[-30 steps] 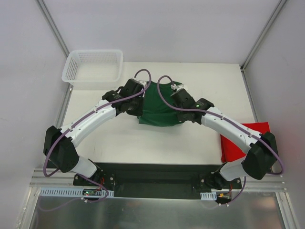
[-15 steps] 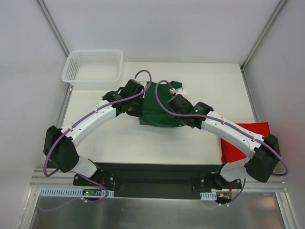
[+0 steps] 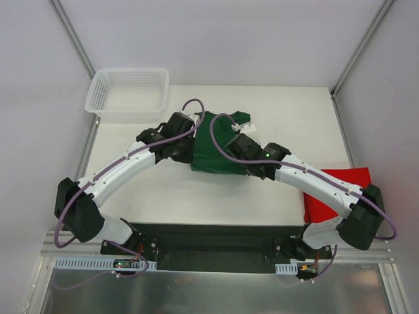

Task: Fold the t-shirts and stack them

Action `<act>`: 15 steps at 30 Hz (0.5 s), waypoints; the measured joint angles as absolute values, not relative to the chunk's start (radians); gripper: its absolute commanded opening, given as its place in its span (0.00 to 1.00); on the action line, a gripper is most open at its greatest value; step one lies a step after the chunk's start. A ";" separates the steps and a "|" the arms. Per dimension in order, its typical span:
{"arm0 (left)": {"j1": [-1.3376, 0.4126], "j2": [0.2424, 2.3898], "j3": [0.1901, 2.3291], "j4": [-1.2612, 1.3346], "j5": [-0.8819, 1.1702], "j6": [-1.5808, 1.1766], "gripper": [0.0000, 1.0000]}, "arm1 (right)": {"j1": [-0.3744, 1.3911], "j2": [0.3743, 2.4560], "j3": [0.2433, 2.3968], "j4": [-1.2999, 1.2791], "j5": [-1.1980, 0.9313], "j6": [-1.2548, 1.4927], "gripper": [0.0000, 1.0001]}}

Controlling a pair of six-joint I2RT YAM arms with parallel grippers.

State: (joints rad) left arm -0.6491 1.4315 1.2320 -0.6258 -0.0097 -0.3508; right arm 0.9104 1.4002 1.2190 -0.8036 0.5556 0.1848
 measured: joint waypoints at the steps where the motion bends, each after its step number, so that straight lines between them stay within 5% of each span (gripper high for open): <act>1: -0.649 1.419 1.228 -0.626 -0.009 -0.352 0.00 | 0.910 1.399 1.219 -0.805 0.559 0.186 0.01; 15: -0.650 1.346 1.197 -0.619 0.000 -0.356 0.00 | 0.941 1.383 1.209 -0.822 0.572 0.221 0.01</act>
